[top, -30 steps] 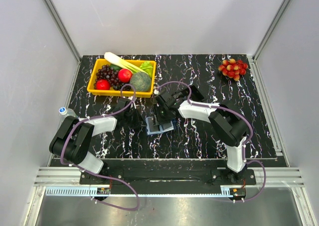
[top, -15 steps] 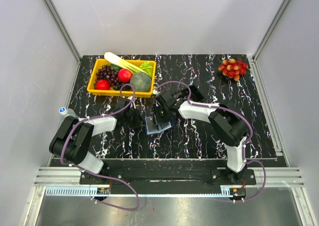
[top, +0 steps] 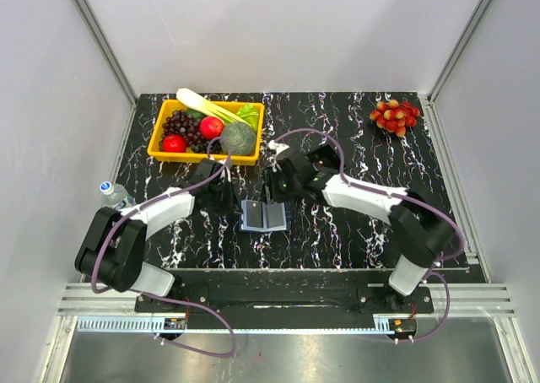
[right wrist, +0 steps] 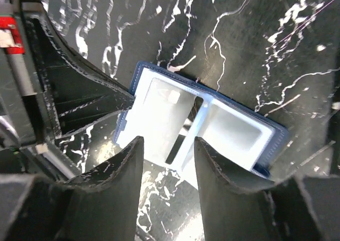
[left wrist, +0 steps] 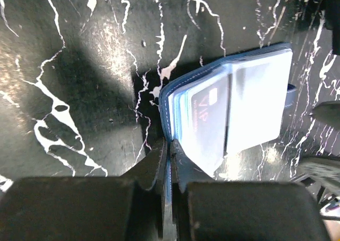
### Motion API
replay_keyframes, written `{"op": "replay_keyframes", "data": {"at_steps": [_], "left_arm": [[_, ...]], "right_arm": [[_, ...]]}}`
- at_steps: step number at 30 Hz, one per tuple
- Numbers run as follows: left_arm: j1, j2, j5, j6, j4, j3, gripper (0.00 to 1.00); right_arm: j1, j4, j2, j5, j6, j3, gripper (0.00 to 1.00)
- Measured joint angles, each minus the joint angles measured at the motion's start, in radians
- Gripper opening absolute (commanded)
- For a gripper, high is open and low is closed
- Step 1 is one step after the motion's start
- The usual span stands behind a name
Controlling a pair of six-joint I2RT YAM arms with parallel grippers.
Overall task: Put the credit cards into the card holder
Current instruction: Insert the credit card into the card holder, then close the card holder at the center of the board.
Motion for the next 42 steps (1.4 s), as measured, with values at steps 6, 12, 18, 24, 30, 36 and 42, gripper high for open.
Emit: {"op": "replay_keyframes", "data": {"at_steps": [6, 12, 18, 24, 30, 36, 42], "left_arm": [[-0.003, -0.063, -0.031, 0.095, -0.19, 0.126, 0.0], [-0.003, -0.043, -0.03, 0.177, -0.327, 0.245, 0.0], [-0.004, 0.026, -0.017, 0.229, -0.427, 0.359, 0.0], [-0.016, 0.092, -0.014, 0.235, -0.464, 0.4, 0.01], [-0.053, 0.143, 0.005, 0.232, -0.496, 0.459, 0.19], [-0.131, 0.206, 0.082, 0.202, -0.456, 0.526, 0.27], [-0.187, 0.255, 0.079, 0.166, -0.436, 0.537, 0.29]], "right_arm": [[-0.054, 0.031, -0.149, 0.027, -0.004, -0.075, 0.49], [-0.082, 0.011, -0.139, 0.041, 0.001, -0.124, 0.48], [-0.082, -0.002, -0.04, 0.027, 0.019, -0.126, 0.41], [-0.085, 0.002, 0.05, -0.038, 0.04, -0.118, 0.38], [-0.085, 0.038, 0.072, -0.117, 0.041, -0.117, 0.33], [-0.085, 0.066, 0.074, -0.167, 0.042, -0.135, 0.33], [-0.085, 0.087, 0.042, -0.143, 0.06, -0.177, 0.35]]}}
